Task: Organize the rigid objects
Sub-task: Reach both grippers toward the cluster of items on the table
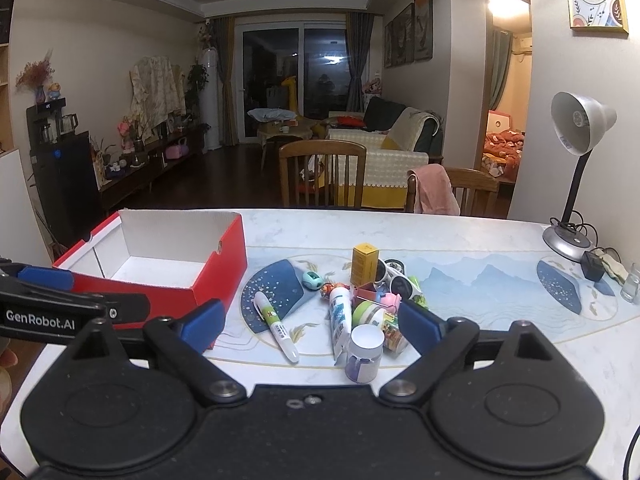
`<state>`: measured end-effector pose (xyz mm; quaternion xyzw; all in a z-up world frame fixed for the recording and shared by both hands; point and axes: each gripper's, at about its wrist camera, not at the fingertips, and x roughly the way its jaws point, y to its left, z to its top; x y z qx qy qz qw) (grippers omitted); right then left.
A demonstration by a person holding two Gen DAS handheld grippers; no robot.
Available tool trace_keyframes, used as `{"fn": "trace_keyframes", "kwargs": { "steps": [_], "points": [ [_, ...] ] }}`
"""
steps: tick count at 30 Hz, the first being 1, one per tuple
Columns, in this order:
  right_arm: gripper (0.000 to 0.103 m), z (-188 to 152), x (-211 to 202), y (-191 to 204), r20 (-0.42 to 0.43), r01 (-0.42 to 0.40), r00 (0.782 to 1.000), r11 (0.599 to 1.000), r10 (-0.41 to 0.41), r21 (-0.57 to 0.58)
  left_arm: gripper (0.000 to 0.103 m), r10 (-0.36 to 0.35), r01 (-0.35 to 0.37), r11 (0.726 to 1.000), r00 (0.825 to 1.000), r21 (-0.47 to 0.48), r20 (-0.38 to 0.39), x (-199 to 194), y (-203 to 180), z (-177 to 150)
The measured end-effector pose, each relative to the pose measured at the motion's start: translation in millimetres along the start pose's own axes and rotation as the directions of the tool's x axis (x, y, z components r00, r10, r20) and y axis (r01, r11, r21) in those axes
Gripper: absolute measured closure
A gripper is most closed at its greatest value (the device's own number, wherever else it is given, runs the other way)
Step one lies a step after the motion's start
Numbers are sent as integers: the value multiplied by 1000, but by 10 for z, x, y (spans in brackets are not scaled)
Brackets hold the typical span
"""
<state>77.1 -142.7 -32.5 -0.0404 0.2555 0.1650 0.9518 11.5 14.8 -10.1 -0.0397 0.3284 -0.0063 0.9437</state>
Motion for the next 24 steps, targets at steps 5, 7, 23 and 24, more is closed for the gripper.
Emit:
{"fn": "trace_keyframes", "kwargs": {
  "steps": [5,7,23,24],
  "points": [
    [18,-8,109,-97,-26,-10,1000,1000,10,-24,0,7,-7,1000,1000,-6,-24,166,-72,25],
    [18,-7,160,-144,-35,-15,999,999,14,-30,0,9,-9,1000,999,-8,-37,240,-111,42],
    [22,-150,680,-639,-143,-75,988,992,61,-96,0,38,-39,999,989,1,-145,1090,-624,121],
    [23,-162,709,-669,-153,-82,986,992,66,-100,0,41,-43,999,987,-8,-154,1157,-647,129]
  ]
}}
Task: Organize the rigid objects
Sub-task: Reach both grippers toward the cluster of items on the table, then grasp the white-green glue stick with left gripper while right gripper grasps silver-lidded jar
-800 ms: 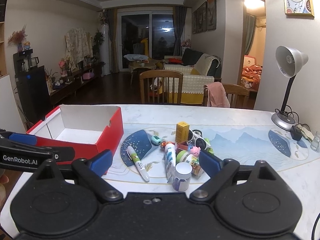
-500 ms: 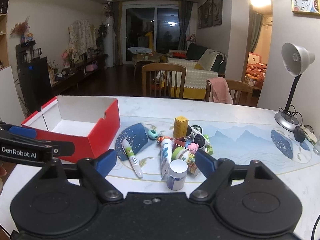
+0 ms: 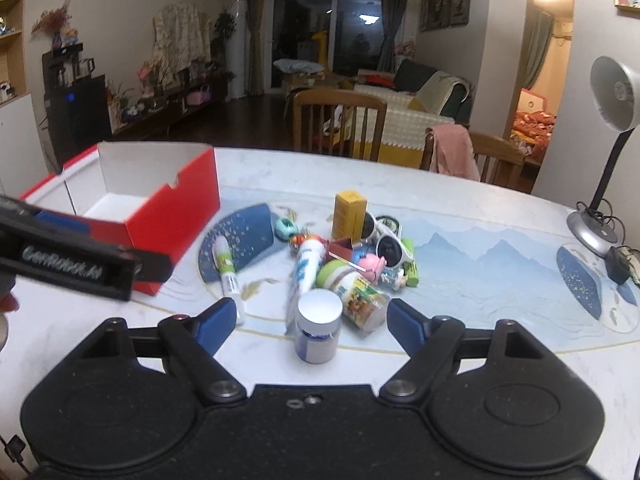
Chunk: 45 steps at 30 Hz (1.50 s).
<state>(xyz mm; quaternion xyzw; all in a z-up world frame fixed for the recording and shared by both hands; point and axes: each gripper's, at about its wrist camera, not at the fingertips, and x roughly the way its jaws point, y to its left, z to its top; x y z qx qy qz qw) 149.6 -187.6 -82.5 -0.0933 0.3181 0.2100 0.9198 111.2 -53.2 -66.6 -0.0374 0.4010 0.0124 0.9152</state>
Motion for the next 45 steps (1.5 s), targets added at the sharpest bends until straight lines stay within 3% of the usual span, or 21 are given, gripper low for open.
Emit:
{"fn": "trace_keyframes", "kwargs": {
  "steps": [9,14,21,24,28,37,41,45],
  "points": [
    [32,-123,250,-117,-55,-51,997,996,48,-69,1,35,-43,995,995,-88,-95,501,-158,72],
    [37,-154,390,-149,-65,-60,997,991,53,-116,2,113,-120,992,986,-45,-119,759,-266,78],
    [49,-177,601,-204,-84,-73,995,983,60,-166,20,169,-183,981,968,-58,-184,1116,-232,105],
    [51,-207,674,-214,-94,-85,993,981,69,-177,22,178,-197,977,964,-78,-198,1207,-190,124],
    [53,-226,805,-206,-109,-96,991,976,75,-196,35,187,-215,971,955,-102,-229,1332,-115,132],
    [63,-228,982,-149,-123,-134,987,964,108,-232,46,168,-204,970,957,-135,-238,1466,-46,155],
    [62,-231,1021,-132,-120,-136,987,959,109,-248,67,158,-188,975,962,-119,-222,1480,-70,188],
    [63,-224,1028,-138,-122,-139,986,961,112,-241,80,151,-178,978,965,-112,-215,1474,-78,186]
  ]
}}
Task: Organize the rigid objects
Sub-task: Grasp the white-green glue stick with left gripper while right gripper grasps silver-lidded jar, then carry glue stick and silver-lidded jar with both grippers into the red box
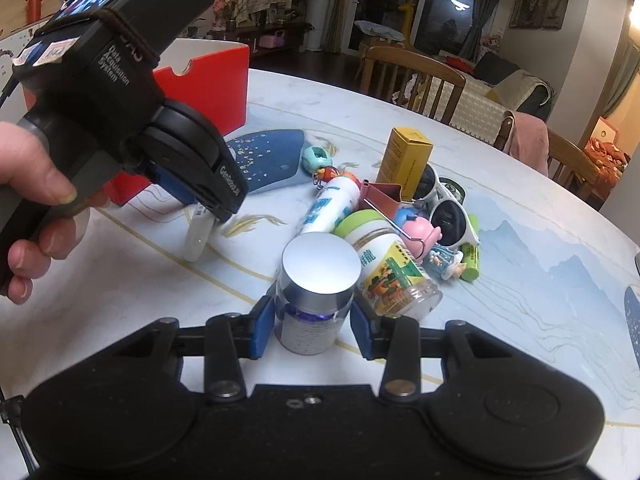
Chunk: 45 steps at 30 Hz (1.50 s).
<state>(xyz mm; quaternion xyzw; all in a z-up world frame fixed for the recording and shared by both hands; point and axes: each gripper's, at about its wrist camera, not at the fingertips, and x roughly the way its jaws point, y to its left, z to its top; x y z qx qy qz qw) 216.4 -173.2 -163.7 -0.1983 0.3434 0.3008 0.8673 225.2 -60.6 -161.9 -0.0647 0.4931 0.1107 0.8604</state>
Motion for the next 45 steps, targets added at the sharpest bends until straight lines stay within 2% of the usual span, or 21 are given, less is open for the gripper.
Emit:
{"fn": "trace_keyframes", "kwargs": {
  "steps": [3,8,14,31,37,45],
  "points": [
    [63,-5,-16,-1,2,-3,1000,1000,3,5,86,9,-9,1000,1000,18,8,-1,9,-8],
    [63,-6,-96,-36,4,-12,1000,999,11,39,86,2,-3,999,1000,32,16,-67,29,-56],
    [63,16,-265,-91,7,-22,1000,997,22,80,86,-38,37,998,999,41,36,-258,78,-118],
    [63,202,-735,-120,14,-73,997,992,72,104,86,-128,130,991,989,-28,72,-819,470,-296],
    [63,360,-846,-52,18,-91,996,991,90,98,86,-181,185,983,977,-21,112,-1150,601,-304],
    [63,750,-940,162,30,-92,996,992,90,91,86,-245,243,969,950,32,192,-1539,911,-183]
  ]
}}
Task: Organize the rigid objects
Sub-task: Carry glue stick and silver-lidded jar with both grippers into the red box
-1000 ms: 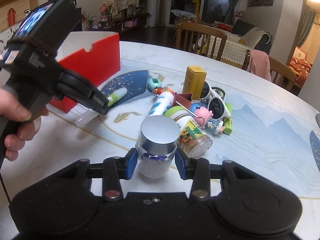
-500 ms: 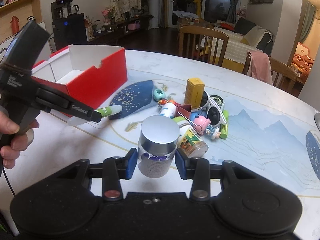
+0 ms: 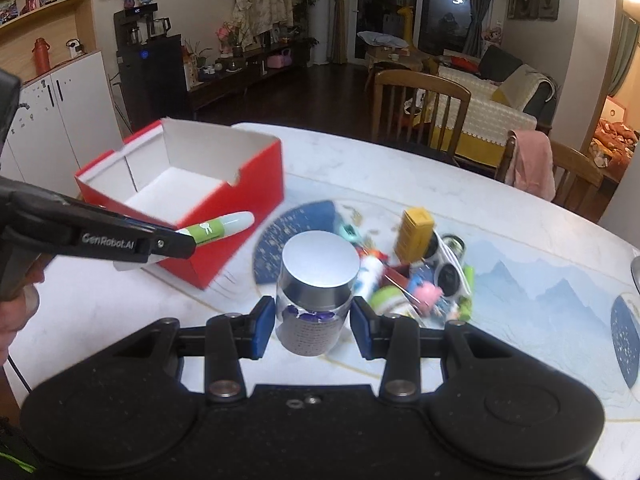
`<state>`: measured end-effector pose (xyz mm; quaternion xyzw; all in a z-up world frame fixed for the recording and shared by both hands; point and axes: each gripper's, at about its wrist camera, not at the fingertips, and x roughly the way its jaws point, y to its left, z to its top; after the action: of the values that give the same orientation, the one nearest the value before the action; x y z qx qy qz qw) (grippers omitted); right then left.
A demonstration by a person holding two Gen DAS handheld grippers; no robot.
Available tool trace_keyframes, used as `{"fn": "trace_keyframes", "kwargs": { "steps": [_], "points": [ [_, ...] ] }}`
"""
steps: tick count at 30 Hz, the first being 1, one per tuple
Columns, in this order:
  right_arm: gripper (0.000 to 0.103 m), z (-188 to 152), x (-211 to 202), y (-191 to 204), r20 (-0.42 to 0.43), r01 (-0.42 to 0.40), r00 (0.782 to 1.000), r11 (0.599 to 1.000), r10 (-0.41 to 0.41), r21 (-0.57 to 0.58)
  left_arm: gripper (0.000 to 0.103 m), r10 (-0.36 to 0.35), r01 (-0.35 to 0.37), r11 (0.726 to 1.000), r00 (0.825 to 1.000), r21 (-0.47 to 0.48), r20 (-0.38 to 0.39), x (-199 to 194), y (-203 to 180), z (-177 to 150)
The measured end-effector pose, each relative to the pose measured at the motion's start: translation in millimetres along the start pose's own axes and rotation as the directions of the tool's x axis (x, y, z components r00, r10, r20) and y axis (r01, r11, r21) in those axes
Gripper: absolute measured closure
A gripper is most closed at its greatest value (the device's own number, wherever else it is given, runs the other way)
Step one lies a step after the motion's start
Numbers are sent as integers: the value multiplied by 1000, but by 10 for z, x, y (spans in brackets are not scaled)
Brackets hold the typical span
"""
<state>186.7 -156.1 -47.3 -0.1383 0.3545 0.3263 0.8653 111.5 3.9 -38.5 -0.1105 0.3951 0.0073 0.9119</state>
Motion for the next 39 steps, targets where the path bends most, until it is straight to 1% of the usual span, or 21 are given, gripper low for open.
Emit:
{"fn": "trace_keyframes", "kwargs": {
  "steps": [5,10,16,19,21,23,26,32,39],
  "points": [
    [63,285,75,303,5,-6,1000,1000,6,-31,86,-5,6,1000,1000,-10,28,-107,358,151],
    [63,580,264,640,4,-11,1000,999,11,-53,86,30,-29,1000,998,-11,49,-128,769,256],
    [63,851,638,1023,-25,-38,999,996,37,-78,86,93,-92,995,995,-24,35,-7,1377,402],
    [63,931,853,1209,-48,-37,998,995,33,-98,86,128,-128,991,992,-26,14,82,1670,452],
    [63,986,1002,1308,-59,-22,998,994,16,-111,86,153,-153,988,988,-16,0,179,1860,498],
    [63,1049,1163,1375,-76,-15,997,994,7,-111,86,171,-171,985,985,-7,-8,254,1975,518],
    [63,1109,1407,1445,-106,-1,994,994,-10,-111,86,178,-178,984,983,10,-37,417,2139,580],
    [63,1146,1881,1551,-190,14,981,993,-35,-115,86,200,-192,978,975,78,-100,723,2232,677],
    [63,1188,2298,1694,-266,6,963,992,-39,-125,86,227,-211,971,962,112,-150,982,2300,723]
  ]
}}
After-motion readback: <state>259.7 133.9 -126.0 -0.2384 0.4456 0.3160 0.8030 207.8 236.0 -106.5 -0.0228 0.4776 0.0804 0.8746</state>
